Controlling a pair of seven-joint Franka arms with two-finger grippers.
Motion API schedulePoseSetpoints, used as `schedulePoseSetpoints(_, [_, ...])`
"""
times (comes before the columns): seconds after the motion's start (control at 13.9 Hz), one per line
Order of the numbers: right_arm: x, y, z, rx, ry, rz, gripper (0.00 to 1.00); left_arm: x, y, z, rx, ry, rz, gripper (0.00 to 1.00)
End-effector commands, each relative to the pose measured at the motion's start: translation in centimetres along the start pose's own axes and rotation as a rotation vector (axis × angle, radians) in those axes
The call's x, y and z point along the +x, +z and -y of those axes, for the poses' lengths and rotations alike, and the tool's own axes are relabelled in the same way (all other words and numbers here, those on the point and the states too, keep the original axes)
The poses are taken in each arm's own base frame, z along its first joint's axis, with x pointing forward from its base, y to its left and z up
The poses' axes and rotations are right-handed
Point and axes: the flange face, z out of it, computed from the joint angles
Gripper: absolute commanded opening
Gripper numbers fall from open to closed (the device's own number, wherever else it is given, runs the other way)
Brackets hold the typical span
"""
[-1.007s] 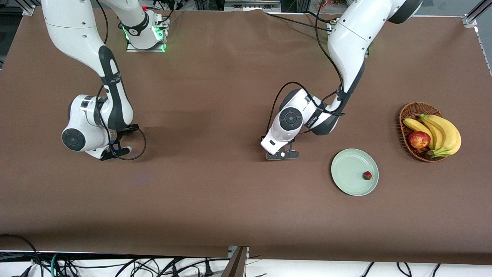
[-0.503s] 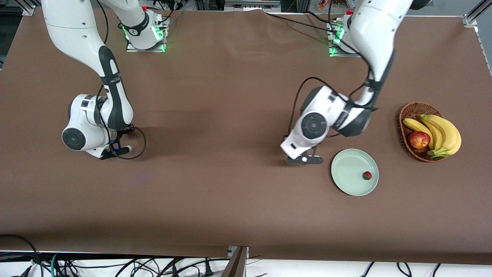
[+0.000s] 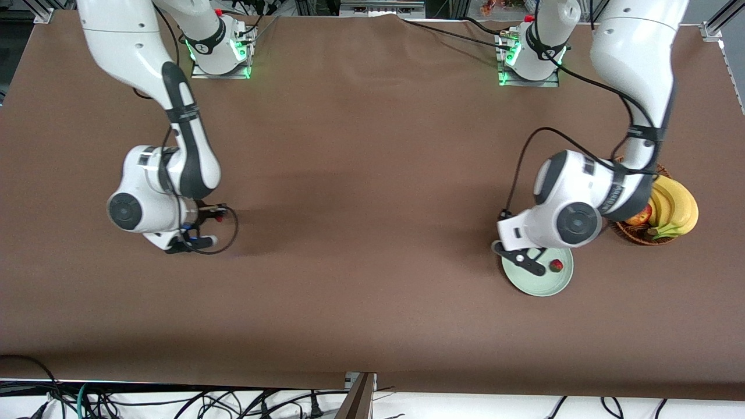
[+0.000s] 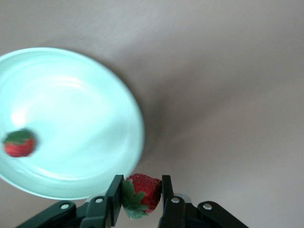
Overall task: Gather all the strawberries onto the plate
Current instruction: 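Carry the strawberry to the plate while the right gripper grasps another, then release the strawberry onto the plate while the right gripper carries another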
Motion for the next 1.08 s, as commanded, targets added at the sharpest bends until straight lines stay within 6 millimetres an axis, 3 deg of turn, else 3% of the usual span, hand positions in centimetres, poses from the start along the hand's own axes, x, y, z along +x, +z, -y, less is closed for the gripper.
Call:
schedulePoseSetpoints(0.0, [1.5,0.0,10.5,0.055,0.188,-0.032,0.0,-1.0,1.9,3.5,-0.006,0.16,-0.028,0.26])
schedulePoseSetpoints(0.07, [1.8,0.2,14.3,0.072,0.258,-0.039,0.0,-1.0,2.7,4.5,-0.006,0.193,-0.039,0.33])
schedulePoseSetpoints(0.22, [2.1,0.5,22.4,0.15,0.363,-0.092,0.0,-1.7,4.0,6.7,-0.033,0.231,-0.068,0.34])
schedulePoseSetpoints(0.29, [2.0,1.5,26.0,0.205,0.433,-0.122,0.0,-1.4,4.2,6.4,-0.042,0.233,-0.075,0.34])
schedulePoseSetpoints(0.36, [1.8,2.5,29.0,0.261,0.481,-0.162,0.0,-1.2,4.3,6.0,-0.046,0.238,-0.074,0.43])
schedulePoseSetpoints(0.43, [1.6,3.5,31.6,0.308,0.503,-0.213,0.0,-1.2,4.3,5.9,-0.046,0.241,-0.072,0.99])
schedulePoseSetpoints(0.65, [0.1,7.0,37.8,0.4,0.535,-0.308,0.0,-1.3,4.4,5.5,-0.053,0.246,-0.064,1.0])
schedulePoseSetpoints(0.86, [-1.3,8.3,42.0,0.443,0.559,-0.305,0.0,-1.2,3.6,4.7,-0.057,0.244,-0.065,1.0])
schedulePoseSetpoints(0.93, [-1.9,9.1,42.9,0.439,0.55,-0.301,0.07,-1.3,3.1,4.2,-0.063,0.238,-0.057,1.0])
schedulePoseSetpoints(1.01, [-2.2,9.4,43.2,0.433,0.538,-0.301,0.45,-1.2,3.0,3.7,-0.072,0.208,-0.05,1.0])
